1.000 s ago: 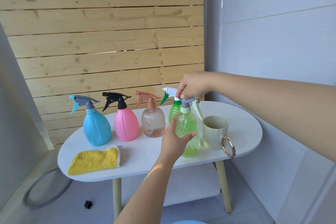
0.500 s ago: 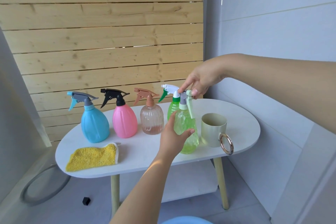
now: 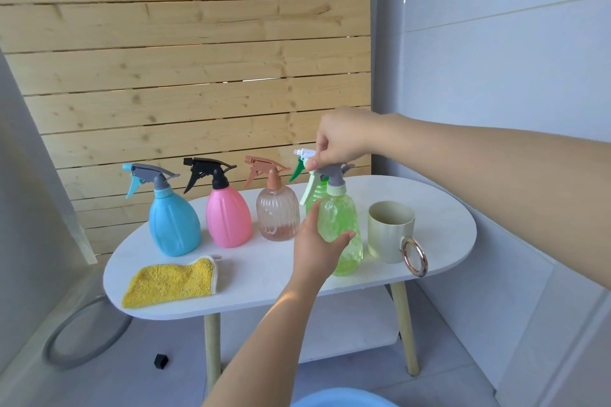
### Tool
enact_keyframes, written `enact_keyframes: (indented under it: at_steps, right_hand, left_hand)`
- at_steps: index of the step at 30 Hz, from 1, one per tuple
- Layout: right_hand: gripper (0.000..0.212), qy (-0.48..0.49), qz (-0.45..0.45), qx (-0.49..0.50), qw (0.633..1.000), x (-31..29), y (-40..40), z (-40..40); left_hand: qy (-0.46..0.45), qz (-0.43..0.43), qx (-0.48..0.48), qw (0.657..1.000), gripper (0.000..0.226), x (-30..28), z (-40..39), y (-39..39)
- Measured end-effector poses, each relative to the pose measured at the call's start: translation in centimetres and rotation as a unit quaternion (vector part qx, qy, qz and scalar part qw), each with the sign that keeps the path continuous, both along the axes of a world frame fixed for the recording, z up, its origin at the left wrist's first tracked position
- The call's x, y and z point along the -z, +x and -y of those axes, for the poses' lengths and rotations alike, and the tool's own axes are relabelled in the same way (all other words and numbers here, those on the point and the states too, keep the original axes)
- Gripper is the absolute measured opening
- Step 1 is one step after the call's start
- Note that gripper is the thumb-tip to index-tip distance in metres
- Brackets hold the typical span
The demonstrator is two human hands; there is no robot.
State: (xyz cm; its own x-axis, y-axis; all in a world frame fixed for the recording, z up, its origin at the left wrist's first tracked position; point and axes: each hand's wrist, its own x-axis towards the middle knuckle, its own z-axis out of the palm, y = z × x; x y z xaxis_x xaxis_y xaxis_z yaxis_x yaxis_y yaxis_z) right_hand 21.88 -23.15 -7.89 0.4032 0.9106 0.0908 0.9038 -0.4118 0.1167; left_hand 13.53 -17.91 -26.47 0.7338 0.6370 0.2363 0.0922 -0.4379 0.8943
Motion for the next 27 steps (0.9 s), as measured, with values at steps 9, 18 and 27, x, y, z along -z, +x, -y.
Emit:
enact_keyframes:
  at_steps: [9, 18, 27]
  right_hand:
    - [0.063, 0.116, 0.003, 0.078, 0.99, 1.3, -0.6, -0.4]
    - [0.061, 0.13, 0.019, 0.097, 0.987, 1.6, -1.0, -0.6]
    - [0.052, 0.133, -0.098, 0.083, 0.983, 3.7, 0.8, 0.4]
  left_hand:
    - [-0.01, -0.012, -0.004, 1.0, 0.08, -0.2, -0.2, -0.3]
    - [-0.012, -0.009, -0.015, 1.0, 0.08, -0.4, 0.1, -0.4]
    - [-0.003, -0.017, -0.011, 1.0, 0.085, -0.2, 0.5, -0.4]
